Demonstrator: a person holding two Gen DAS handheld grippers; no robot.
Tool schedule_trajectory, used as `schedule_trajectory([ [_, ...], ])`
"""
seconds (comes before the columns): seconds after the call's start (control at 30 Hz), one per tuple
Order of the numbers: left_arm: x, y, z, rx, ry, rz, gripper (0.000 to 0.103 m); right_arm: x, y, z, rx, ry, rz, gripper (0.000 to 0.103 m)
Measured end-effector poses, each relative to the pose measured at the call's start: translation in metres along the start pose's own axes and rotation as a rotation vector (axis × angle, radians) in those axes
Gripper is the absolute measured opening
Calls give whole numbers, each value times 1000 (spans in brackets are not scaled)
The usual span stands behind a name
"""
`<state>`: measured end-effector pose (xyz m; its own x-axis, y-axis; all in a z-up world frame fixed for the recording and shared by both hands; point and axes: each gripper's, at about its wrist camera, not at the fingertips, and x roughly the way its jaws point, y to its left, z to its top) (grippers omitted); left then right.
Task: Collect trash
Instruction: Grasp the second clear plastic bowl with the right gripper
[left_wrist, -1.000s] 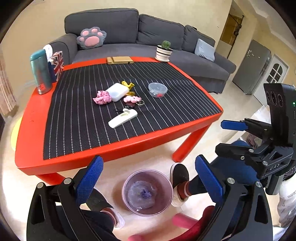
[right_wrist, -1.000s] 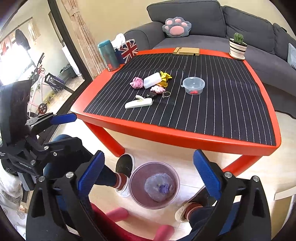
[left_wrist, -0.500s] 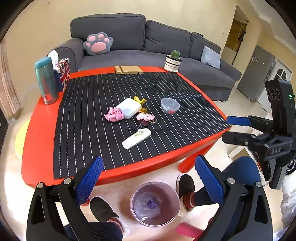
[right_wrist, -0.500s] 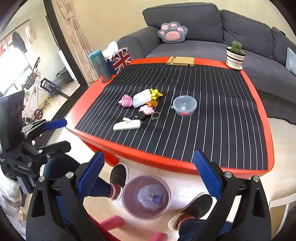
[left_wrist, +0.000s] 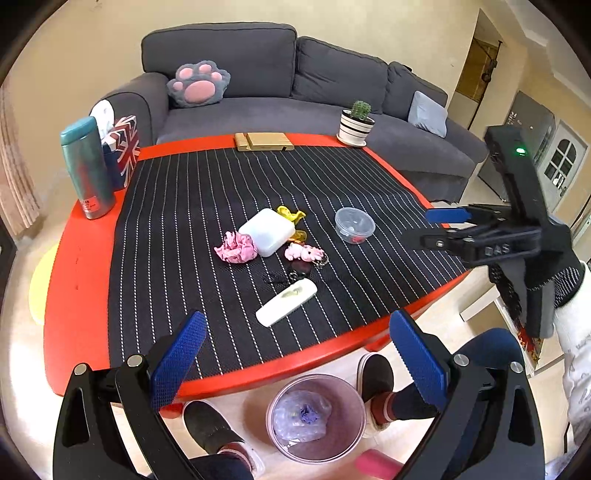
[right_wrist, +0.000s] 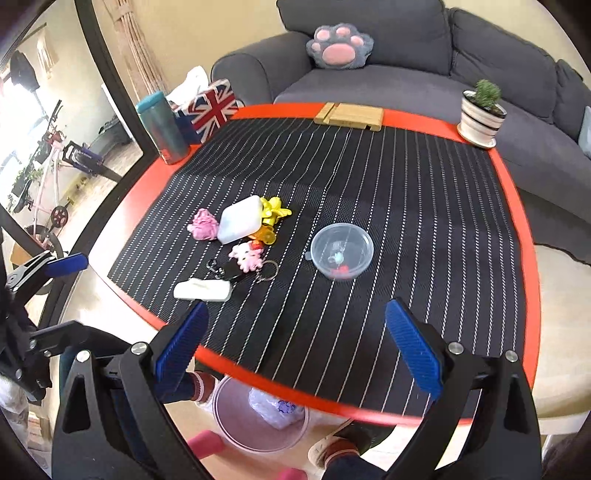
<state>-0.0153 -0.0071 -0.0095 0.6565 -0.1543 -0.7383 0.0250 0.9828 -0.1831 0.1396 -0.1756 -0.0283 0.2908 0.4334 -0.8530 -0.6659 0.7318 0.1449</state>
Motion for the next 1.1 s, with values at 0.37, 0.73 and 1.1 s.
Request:
schedule_trajectory([
  [0.37, 9, 8, 7, -16, 12, 8, 96, 70, -26, 34, -41, 171, -12, 95],
  [0.73, 15, 19, 8, -37, 23, 17, 96, 103, -41, 56, 53, 225, -10, 88],
  [1.1, 17, 23, 9, -40, 23, 16, 96, 117, -44, 57, 82, 267, -29, 64],
])
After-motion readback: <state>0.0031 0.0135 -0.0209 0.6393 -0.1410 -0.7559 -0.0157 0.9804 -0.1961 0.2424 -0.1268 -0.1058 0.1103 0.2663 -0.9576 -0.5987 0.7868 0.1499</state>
